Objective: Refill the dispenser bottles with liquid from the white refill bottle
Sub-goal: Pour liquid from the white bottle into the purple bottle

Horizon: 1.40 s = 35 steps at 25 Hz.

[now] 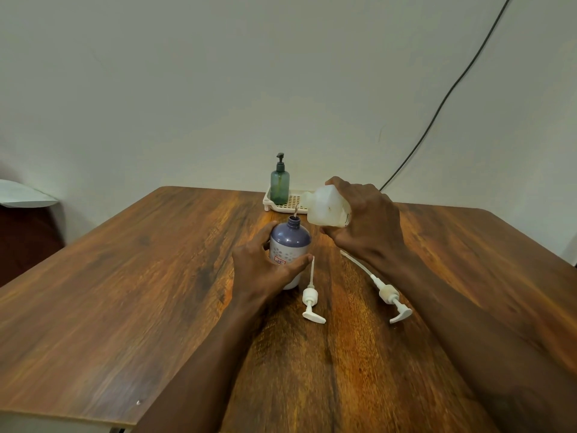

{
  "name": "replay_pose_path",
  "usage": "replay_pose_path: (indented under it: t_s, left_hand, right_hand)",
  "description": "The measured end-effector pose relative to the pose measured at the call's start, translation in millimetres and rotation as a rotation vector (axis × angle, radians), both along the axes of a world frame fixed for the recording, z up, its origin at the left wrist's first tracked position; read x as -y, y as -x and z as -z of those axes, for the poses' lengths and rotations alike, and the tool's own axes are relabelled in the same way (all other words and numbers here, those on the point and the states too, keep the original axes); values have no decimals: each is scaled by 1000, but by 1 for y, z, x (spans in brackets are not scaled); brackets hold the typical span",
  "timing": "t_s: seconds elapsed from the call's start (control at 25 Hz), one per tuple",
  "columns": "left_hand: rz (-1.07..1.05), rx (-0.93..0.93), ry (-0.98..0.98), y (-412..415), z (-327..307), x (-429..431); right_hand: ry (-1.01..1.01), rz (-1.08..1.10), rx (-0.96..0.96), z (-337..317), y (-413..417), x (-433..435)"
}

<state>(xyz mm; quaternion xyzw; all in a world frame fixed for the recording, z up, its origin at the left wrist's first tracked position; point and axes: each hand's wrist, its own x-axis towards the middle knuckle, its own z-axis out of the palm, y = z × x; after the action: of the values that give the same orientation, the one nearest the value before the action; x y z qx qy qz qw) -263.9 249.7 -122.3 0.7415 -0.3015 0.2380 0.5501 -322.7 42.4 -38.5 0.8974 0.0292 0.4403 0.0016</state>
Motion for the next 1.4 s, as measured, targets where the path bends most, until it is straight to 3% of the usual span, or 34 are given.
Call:
replay_pose_path:
  t_s: [1.4]
  left_hand:
    - [27,-23,1,1,5,1]
  right_hand:
    - [32,18,15,-1,3,2]
